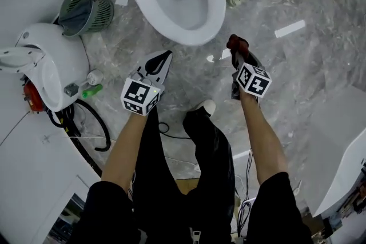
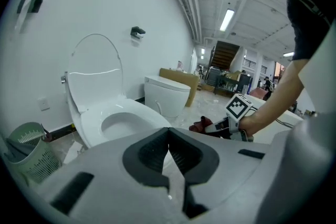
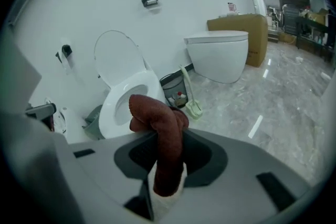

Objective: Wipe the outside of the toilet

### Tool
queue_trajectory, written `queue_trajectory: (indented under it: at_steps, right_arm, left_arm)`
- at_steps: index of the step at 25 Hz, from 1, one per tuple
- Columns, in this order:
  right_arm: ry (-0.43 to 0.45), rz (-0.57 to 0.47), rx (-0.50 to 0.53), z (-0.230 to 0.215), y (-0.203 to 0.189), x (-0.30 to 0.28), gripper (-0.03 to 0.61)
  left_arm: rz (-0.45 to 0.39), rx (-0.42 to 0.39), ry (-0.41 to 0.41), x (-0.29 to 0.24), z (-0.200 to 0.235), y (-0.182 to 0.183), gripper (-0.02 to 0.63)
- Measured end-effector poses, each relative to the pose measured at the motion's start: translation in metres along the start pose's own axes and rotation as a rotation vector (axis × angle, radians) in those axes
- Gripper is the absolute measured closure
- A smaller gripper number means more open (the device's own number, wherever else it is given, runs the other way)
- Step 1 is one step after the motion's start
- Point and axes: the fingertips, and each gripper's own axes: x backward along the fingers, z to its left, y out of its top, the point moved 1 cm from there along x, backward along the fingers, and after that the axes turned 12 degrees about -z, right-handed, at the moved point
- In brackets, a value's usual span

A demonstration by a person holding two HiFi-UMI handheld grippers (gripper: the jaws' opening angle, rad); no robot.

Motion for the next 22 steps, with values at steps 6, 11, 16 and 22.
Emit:
queue_trajectory:
  at_steps: [6,11,16,22]
  right_arm:
    - [0.110,-0.018,-0.002,-0.002,0.101,0.107,0.465]
    - [0.204,-0.026,0.081,0.017,0.189,0.155,0.465]
    - [0.263,-0.077,0.073,0.042,0.265,0.165,0.465]
    - [0.369,-0.086,0.131,0.047,0.364,0.136,0.465]
  left_arm:
    - [-0.066,0.022,0.102,0.004,-0.042,0.116,0.614]
    - [-0.124,0.016,0.111,-0.010,-0.069,0.204,0.614]
    - [-0.164,0.011,0.122,-0.038,-0.084,0.260,0.614]
    - [-0.177,0.046,0.217,-0.091,-0.082,0.293,0.614]
